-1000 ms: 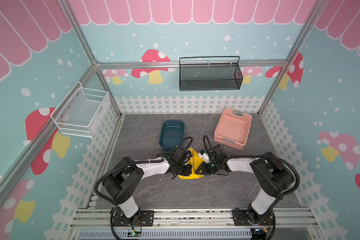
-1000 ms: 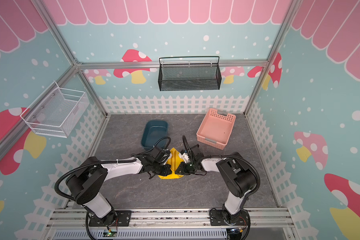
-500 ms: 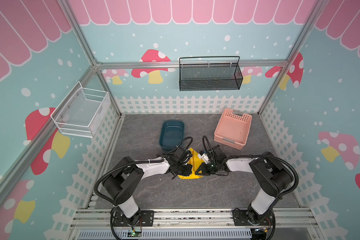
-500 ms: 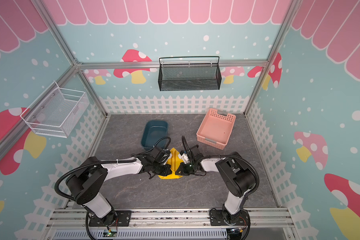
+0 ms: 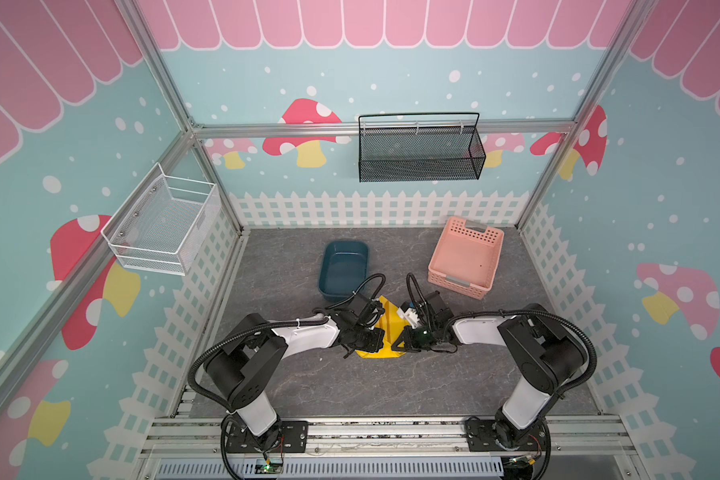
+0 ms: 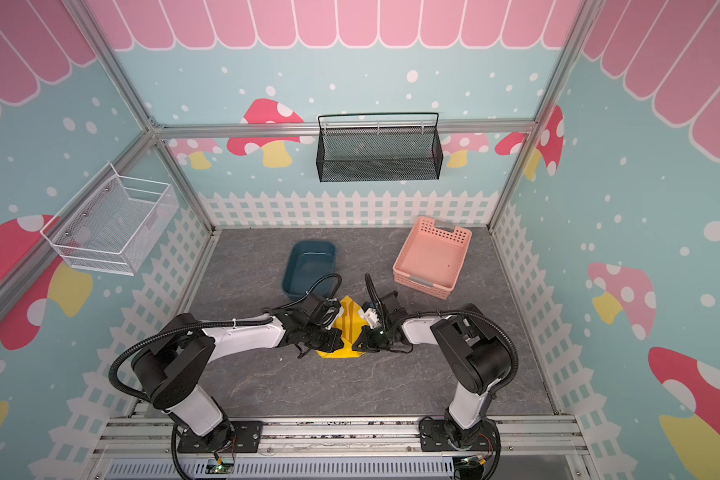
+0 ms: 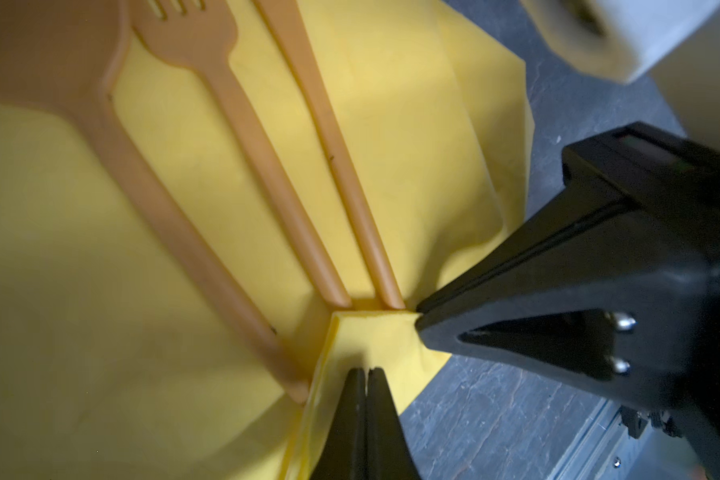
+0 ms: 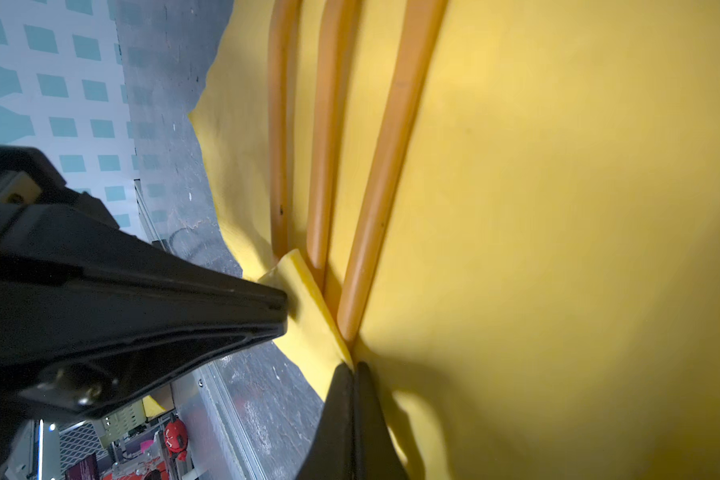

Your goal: Place the utensils on the paper napkin and roll it up

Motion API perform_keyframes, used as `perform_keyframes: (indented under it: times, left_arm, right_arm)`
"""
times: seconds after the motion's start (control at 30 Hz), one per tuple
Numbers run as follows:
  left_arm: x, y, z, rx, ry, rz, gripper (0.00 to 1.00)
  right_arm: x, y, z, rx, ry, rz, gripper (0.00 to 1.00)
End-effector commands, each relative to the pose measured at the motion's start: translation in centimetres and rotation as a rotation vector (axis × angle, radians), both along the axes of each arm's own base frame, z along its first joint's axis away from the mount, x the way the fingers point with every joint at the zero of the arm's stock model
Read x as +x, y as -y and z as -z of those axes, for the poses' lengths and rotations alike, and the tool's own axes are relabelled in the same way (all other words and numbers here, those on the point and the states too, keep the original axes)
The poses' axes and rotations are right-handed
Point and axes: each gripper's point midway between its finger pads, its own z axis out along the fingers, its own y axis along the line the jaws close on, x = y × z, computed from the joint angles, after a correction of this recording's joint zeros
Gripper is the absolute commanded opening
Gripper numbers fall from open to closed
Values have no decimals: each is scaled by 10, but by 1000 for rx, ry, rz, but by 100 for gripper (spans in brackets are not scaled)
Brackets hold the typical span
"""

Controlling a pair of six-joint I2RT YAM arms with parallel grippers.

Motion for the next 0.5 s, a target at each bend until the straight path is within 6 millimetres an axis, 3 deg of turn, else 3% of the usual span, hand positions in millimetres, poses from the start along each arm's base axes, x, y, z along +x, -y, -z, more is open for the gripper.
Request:
perform_keyframes:
  times: [0.0,0.27,0.47]
  left_arm:
    - [0,-4,-11,-3,22,0,1]
    - [-11,-9,-21,1,1,27,2]
    - [-25,-17,-13,26,-40,49,2]
  right_arm:
    - [-4,2,3,-12,-5,10,0]
    - [-3,2,5,-15,-11,24,0]
    - [-3,3,7,-19,-18,31,0]
